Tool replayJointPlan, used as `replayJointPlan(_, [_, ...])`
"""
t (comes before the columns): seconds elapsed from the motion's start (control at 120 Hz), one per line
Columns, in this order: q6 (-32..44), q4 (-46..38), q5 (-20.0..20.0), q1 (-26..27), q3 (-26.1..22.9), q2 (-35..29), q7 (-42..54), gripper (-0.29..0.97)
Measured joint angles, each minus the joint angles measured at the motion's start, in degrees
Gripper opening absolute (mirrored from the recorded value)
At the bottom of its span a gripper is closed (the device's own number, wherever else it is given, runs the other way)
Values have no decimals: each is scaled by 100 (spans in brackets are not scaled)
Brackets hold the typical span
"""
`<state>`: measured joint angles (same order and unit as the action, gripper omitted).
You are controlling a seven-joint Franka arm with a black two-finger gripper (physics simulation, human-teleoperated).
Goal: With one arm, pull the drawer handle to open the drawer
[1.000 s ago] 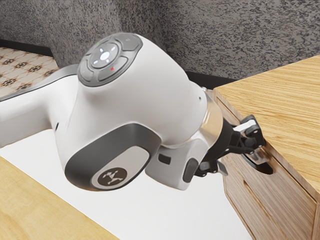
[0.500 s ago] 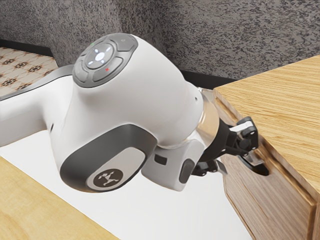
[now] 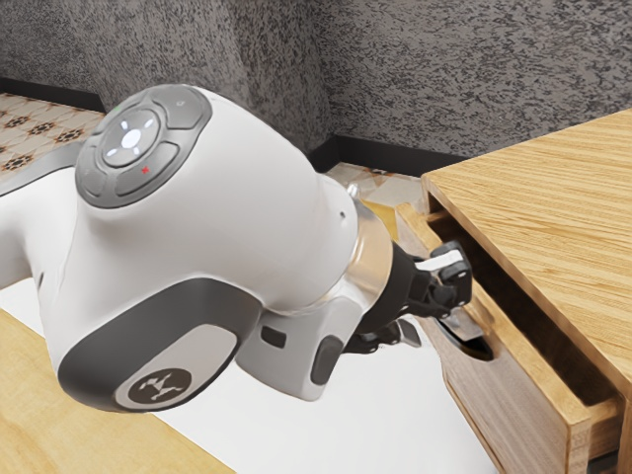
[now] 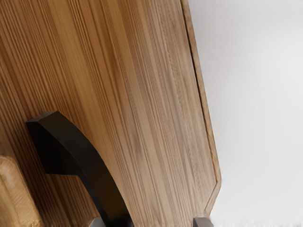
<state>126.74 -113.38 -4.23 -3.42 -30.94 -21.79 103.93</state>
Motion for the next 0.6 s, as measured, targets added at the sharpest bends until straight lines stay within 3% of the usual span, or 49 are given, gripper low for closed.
replayJointPlan(0.367, [4,-287,89,-2,61,-252,-24,21])
replayJointPlan(0.6, [4,-435,125,-5,61,-504,-44,16])
